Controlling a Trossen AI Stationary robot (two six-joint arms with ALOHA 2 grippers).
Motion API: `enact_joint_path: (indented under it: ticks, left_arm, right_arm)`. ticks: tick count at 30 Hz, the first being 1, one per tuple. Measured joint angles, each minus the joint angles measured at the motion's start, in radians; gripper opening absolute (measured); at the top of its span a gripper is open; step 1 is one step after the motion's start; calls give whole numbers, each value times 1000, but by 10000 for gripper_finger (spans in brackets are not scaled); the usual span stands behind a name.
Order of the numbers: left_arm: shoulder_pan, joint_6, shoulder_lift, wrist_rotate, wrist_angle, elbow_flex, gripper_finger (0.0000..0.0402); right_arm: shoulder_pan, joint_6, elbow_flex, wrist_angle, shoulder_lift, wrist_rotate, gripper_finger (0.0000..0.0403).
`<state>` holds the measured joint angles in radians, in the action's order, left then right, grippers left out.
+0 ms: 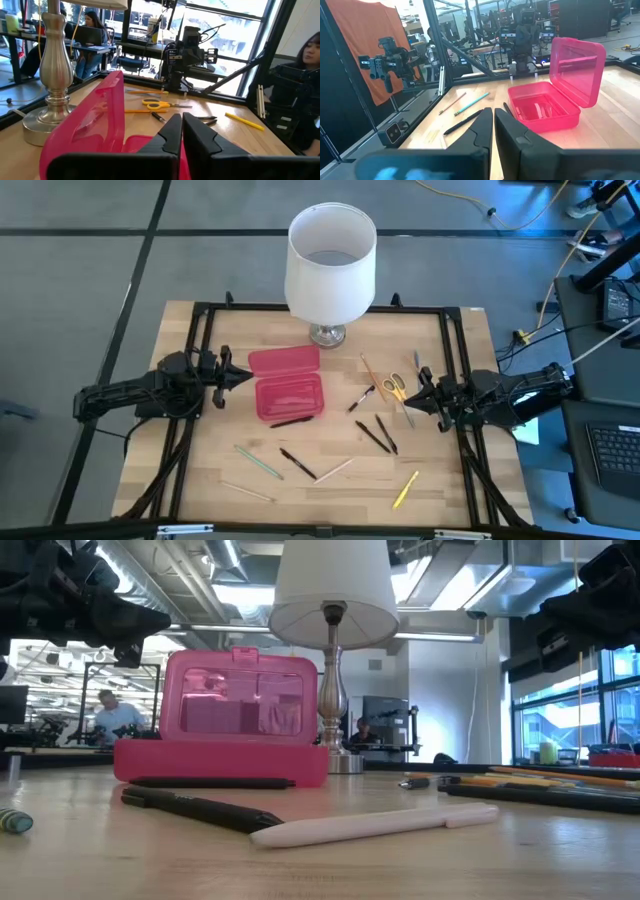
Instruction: Pick & place school supplies into a supply box
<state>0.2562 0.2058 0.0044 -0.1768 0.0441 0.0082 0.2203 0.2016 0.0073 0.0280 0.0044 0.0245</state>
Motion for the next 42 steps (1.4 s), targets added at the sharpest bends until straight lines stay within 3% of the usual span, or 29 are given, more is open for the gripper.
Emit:
enact_joint_path:
  ticks: [42]
  left_arm:
    - [0, 0, 0, 0, 0, 0, 8]
  right_arm:
    - [0, 0, 0, 0, 0, 0, 23]
